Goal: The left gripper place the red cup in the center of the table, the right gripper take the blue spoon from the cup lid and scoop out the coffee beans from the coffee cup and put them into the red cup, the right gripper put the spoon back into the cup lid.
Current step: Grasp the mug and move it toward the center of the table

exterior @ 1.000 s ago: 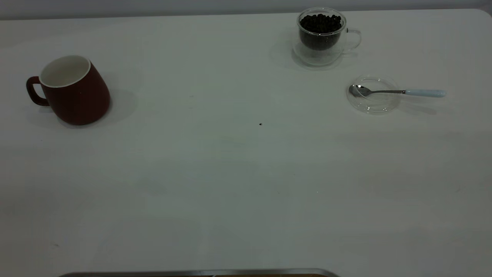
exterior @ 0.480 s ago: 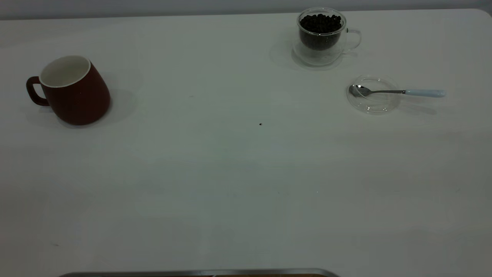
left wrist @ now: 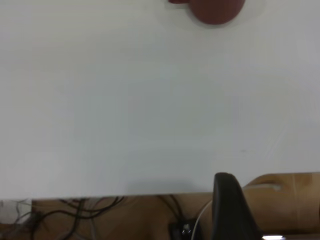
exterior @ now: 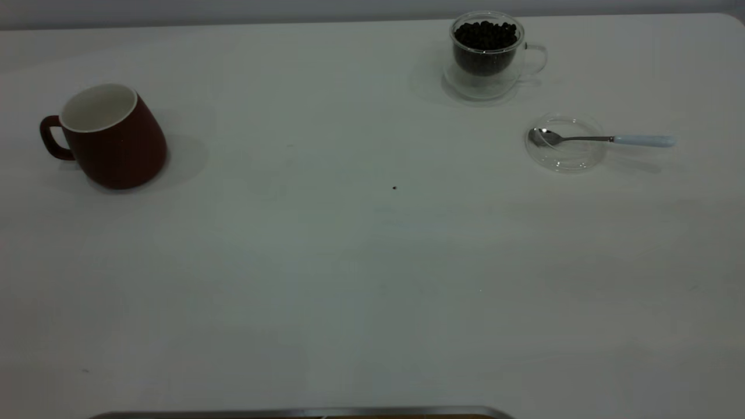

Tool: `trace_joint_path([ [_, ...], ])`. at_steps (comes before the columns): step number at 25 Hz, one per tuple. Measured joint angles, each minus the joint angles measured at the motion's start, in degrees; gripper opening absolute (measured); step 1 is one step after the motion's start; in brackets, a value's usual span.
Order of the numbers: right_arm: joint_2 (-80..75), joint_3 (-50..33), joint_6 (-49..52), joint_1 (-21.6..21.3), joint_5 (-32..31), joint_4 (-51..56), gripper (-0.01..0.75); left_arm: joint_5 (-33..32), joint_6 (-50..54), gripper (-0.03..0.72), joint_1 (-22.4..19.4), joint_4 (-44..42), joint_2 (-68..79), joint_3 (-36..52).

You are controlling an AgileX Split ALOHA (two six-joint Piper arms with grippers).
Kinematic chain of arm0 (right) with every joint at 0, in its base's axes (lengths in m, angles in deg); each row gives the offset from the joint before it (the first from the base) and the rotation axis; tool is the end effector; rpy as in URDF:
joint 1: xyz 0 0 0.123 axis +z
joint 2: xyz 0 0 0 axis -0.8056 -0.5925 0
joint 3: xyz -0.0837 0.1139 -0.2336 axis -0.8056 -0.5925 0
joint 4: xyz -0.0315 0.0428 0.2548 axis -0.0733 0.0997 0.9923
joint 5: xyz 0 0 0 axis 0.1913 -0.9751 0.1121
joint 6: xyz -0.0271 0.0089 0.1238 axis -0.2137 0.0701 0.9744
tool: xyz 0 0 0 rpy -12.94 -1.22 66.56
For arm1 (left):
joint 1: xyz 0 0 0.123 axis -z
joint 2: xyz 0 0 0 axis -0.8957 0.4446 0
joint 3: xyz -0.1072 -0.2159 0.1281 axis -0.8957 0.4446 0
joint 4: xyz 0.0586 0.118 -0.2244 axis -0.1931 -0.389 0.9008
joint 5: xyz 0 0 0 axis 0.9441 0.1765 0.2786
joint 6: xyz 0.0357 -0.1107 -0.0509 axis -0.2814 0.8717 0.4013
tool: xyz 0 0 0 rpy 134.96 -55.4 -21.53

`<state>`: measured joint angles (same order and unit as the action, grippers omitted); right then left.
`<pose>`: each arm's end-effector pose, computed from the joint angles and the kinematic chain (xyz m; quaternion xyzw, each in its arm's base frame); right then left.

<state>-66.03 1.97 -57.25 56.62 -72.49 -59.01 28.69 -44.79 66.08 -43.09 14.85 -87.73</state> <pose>0.0427 0.0141 0.2513 -0.0452 0.8687 0.0532 0.4905 0.1376 0.0000 0.2738 0.0348 0.9335 0.0228 0.3562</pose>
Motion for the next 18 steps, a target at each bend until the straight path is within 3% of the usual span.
trace_joint_path([
  [5,0.00,0.00,0.00,0.00,0.00,0.00,0.483,4.63,-8.04,0.482,2.52,-0.12,16.75,-5.47],
  [15,0.00,0.00,0.00,0.00,0.00,0.00,0.483,3.14,-41.69,0.482,3.36,-1.45,48.32,-22.35],
  [18,0.00,0.00,0.00,0.00,0.00,0.00,0.483,3.28,-47.18,0.482,3.35,-3.53,56.27,-27.05],
])
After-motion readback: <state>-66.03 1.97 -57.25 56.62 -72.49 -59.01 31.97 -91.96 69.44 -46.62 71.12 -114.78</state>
